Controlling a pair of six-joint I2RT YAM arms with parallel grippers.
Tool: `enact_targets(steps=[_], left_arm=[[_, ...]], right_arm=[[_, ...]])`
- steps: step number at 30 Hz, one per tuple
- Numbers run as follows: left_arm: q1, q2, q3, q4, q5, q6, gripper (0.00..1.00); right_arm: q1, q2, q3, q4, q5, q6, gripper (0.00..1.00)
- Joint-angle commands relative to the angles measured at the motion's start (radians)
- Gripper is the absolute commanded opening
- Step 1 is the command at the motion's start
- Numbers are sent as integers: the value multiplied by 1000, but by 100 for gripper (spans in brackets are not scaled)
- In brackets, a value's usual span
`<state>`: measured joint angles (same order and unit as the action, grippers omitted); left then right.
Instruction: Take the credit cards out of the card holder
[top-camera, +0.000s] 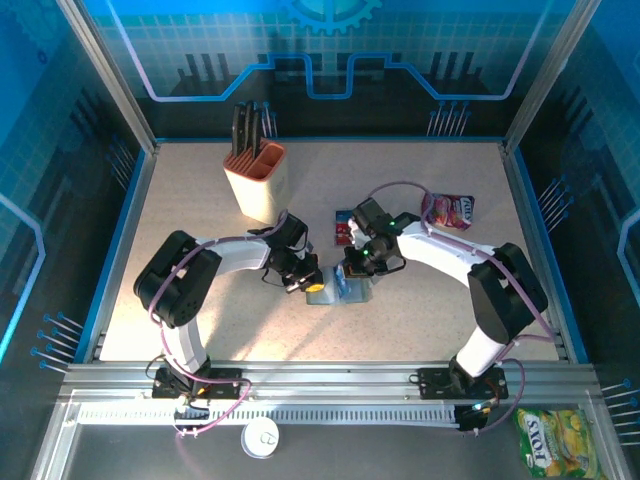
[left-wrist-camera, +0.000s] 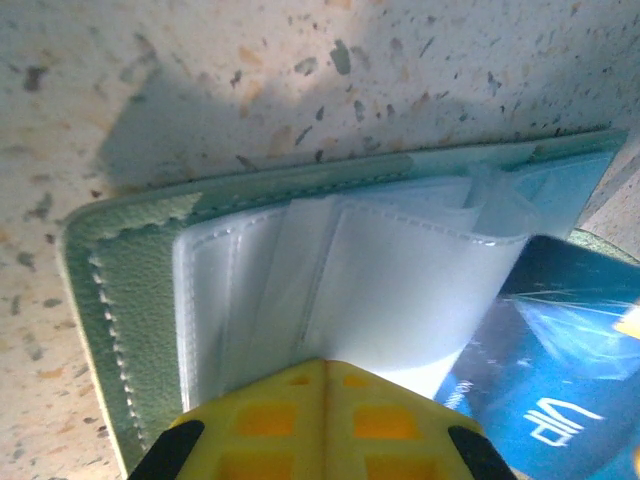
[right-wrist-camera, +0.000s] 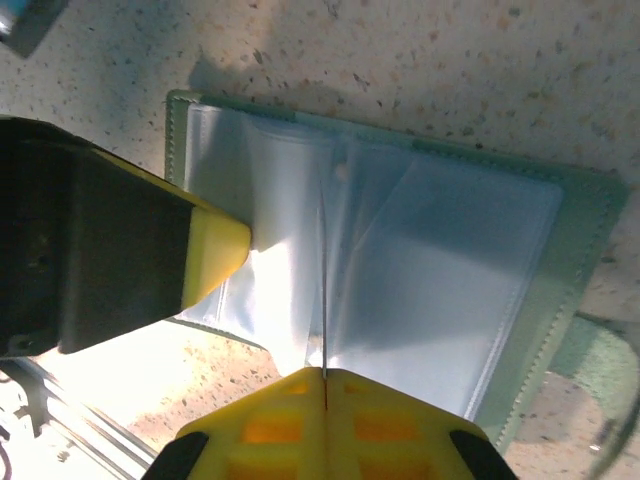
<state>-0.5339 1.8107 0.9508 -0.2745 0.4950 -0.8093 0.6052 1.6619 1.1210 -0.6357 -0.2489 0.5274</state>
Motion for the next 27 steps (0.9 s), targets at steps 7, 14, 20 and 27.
enact_targets(steps=[7,14,20,27], left_arm=[[21,-64,-37,-75,-35,22,0],[32,-94,-35,-89,-35,24,0],[34,-115,-33,-91,-29,34,0],[46,-135,-20,-120,-47,47,2]], right_arm=[[-32,-21,157,-199,137,-463,0],[-65,63,306,-324,223,-830,0],[-104,118,418,-392,211,-1114,0],[-171,260,624,-539,189,-1319,0]])
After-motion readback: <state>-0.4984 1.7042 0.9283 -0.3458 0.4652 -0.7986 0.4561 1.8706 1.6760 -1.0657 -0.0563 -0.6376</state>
